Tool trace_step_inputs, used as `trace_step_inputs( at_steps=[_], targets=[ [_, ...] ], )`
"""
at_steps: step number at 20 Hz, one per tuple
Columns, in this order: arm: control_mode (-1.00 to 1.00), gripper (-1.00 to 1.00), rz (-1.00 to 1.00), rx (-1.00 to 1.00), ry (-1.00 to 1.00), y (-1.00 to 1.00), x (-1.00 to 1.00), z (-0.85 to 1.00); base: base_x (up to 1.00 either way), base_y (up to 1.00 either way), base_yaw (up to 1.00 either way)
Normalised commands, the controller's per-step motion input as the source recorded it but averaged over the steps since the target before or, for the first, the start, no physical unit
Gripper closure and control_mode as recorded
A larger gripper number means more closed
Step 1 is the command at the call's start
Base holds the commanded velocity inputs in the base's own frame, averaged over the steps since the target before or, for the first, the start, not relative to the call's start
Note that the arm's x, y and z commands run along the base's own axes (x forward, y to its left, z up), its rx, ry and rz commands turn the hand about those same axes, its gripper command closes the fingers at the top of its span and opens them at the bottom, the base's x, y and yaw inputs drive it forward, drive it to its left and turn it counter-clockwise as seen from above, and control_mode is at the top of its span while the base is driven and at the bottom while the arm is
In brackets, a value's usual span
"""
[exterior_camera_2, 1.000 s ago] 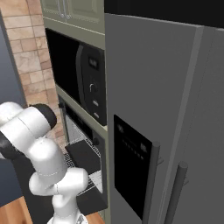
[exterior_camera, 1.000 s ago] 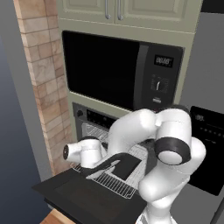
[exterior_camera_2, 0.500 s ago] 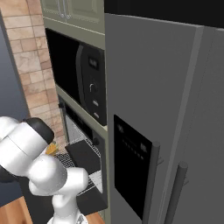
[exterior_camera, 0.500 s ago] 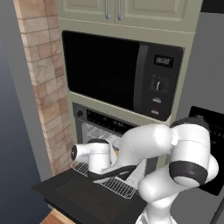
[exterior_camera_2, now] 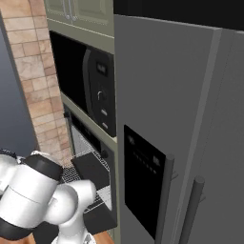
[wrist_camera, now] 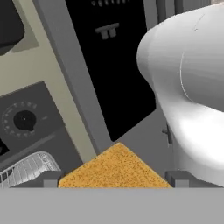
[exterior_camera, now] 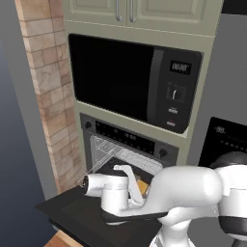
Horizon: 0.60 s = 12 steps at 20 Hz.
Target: Take the baked cake out of the oven and place it on the plate for cooling. Then close the oven door.
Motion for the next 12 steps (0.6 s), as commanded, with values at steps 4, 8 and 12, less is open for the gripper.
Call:
trace_step_inputs(
  at_steps=[4,8,12],
  targets=[
    [-1.00,1.00,0.00,0.00,0.18,-0.09,0.57,0.43,0.00,0.00,0.00],
    [-1.00,1.00,0.00,0.00,0.13,-0.04,0.63,0.31,0.00,0.00,0.00],
    [-1.00,1.00,0.00,0.00,0.15,-0.14,0.32,0.06,0.00,0.00,0.00]
  ],
)
